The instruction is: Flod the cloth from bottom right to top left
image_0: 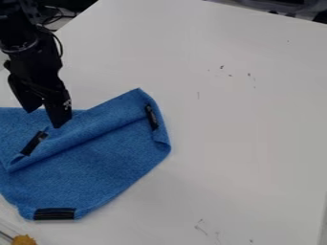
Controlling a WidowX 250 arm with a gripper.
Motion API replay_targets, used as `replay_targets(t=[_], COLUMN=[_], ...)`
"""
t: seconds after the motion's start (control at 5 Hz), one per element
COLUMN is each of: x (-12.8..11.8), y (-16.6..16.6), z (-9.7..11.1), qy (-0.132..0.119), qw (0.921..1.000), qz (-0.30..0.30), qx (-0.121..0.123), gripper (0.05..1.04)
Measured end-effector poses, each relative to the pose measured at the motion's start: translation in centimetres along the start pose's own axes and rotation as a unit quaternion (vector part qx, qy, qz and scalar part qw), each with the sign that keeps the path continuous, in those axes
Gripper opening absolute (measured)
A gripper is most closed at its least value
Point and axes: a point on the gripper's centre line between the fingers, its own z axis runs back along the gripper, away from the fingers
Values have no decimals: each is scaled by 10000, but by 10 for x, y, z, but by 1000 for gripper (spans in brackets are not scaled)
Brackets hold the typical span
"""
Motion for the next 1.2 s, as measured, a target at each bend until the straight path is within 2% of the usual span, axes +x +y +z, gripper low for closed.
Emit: replay_targets(t=[0.2, 0.4, 0.8, 1.0, 1.2], x=[-3, -12, -24, -37, -52], y=[-3, -15, -30, -44, -57], z=[-6, -10, 1, 2, -7], qy=[84, -7, -268, -223, -82], qw=[9999, 9998, 9994, 9991, 9981], qz=[25, 114, 212, 349, 581], qx=[-91, -185, -92, -125, -170], gripper=[1001, 1001, 1000, 1001, 1001])
